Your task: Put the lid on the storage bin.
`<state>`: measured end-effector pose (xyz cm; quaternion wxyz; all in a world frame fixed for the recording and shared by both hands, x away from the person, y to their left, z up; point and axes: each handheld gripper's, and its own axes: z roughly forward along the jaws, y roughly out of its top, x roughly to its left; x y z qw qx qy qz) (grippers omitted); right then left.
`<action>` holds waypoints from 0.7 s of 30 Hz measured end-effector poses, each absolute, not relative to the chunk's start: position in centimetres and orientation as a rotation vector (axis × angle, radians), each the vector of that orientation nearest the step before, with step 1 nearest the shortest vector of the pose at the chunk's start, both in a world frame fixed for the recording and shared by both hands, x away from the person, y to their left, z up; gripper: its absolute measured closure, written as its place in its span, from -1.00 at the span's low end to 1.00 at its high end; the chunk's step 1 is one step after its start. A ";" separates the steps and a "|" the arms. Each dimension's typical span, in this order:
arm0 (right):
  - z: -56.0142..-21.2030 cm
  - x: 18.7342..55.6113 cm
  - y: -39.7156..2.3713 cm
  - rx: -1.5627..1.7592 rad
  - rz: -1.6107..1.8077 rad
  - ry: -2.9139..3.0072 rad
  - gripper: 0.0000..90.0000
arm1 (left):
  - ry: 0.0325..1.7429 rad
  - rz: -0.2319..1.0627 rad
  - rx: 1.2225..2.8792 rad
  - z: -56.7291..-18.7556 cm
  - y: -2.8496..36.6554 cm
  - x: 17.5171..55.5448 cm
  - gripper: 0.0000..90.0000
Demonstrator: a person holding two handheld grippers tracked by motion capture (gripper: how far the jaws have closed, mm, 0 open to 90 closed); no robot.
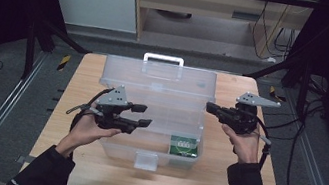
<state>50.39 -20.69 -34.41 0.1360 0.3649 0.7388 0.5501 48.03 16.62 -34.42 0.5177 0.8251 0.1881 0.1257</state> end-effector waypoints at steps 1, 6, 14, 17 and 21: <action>-34.4 50.3 -20.7 1.058 1.593 2.139 1.00 | 0.461 0.303 1.972 -34.5 16.9 48.0 0.10; -34.6 50.1 -20.8 1.058 1.595 2.139 1.00 | 0.515 0.335 1.935 -34.7 17.8 48.0 0.23; -34.6 50.1 -20.8 1.058 1.597 2.138 1.00 | 0.591 0.408 1.901 -35.0 18.9 47.7 0.49; -34.6 50.0 -20.8 1.059 1.593 2.141 1.00 | 0.623 0.427 1.890 -35.0 19.5 47.7 0.66; -34.6 50.0 -20.8 1.057 1.593 2.141 1.00 | 0.658 0.437 1.873 -35.0 20.4 47.7 0.78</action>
